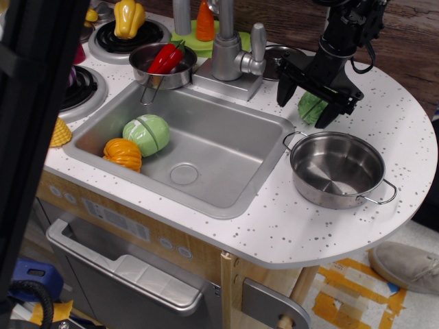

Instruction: Put green squash in pot or pan

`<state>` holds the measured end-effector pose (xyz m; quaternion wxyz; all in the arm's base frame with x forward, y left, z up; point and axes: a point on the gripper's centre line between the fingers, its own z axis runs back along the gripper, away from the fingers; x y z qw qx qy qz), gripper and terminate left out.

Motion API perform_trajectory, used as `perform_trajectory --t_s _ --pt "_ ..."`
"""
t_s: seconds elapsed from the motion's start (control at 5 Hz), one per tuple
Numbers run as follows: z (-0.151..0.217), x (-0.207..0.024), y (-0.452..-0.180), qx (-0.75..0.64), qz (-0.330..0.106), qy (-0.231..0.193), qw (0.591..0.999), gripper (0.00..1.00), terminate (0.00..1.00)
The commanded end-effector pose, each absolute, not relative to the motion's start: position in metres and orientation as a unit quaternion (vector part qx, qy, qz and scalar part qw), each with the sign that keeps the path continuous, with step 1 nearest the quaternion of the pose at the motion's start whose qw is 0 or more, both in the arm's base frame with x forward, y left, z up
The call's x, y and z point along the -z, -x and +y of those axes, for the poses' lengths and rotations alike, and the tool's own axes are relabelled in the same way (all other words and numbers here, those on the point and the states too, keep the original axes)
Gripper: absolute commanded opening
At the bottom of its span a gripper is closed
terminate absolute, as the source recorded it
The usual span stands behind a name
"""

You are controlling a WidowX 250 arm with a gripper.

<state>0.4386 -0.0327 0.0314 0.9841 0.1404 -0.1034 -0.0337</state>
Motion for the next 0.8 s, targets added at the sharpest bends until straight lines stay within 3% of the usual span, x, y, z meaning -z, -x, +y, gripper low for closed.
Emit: perform_trajectory --t_s 0.0,0.2,0.6 --pt "-0.031 -0.055 -0.457 0.068 -0.157 -0.148 0.974 1.00 0.00" --pt "-0.025 -0.051 -0.468 0.087 -0.185 -0.147 0.968 1.00 0.00" --pt "-0.015 -0.032 -0.482 0.092 -0.197 -0.115 0.969 1.00 0.00"
